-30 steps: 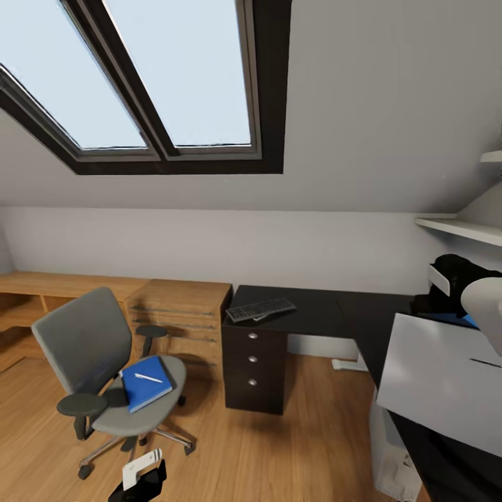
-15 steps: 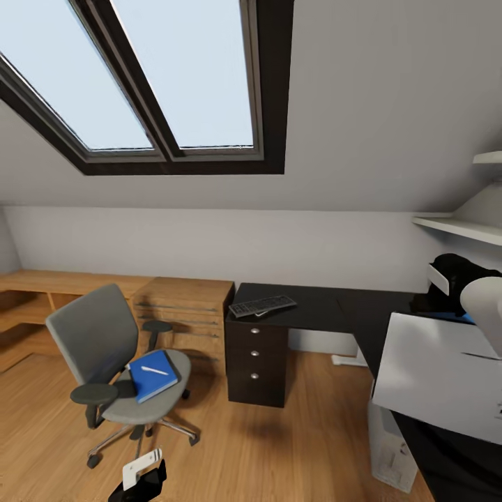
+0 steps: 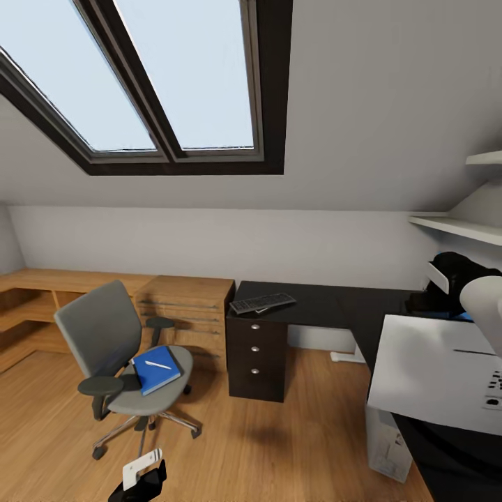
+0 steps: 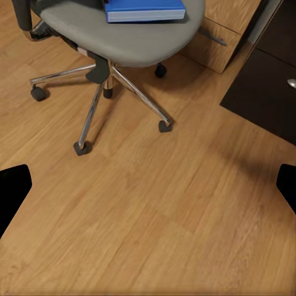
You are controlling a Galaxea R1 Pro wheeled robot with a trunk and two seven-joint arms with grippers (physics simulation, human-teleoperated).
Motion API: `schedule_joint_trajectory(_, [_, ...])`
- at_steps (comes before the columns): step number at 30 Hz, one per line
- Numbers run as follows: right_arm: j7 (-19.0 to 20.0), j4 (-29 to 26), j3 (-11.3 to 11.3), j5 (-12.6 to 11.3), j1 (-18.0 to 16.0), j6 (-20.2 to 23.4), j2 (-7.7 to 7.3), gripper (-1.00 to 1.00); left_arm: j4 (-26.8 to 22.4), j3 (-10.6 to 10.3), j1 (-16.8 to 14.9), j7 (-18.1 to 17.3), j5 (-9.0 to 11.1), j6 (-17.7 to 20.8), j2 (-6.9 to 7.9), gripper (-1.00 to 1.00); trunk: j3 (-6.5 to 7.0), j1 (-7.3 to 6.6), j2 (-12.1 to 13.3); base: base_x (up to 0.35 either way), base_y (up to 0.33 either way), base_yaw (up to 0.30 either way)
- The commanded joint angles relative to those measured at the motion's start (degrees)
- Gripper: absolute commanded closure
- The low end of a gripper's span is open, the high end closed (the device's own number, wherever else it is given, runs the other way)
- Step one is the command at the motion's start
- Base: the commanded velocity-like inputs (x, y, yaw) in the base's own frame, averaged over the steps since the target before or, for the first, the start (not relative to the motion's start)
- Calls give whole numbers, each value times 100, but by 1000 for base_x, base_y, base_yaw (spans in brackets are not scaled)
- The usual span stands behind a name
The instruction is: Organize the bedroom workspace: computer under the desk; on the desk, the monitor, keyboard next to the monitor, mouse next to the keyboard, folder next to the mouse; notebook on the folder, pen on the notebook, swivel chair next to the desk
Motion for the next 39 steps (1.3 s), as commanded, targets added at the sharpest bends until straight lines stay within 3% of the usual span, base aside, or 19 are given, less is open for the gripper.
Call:
schedule_joint_trajectory(1, [267,-19,19,-16,1,93,-4,-100,2,7,-2,-1,35,-19,-3,-100,-2,1,-3,-10,0,0])
schedule_joint_trajectory(6, [759,-38,11,-9,1,262,-6,-100,2,8,0,-1,37,-19,-3,-100,-2,1,-3,-4,0,0])
schedule_joint_trajectory(11, [880,-42,5,-24,2,341,-6,-100,2,8,-3,-1,37,-19,-3,-100,-2,1,-3,0,0,0])
schedule_joint_trajectory(39, [906,-42,41,-15,1,357,2,-100,2,0,0,-1,37,-10,-12,-100,-2,1,-3,-60,0,0])
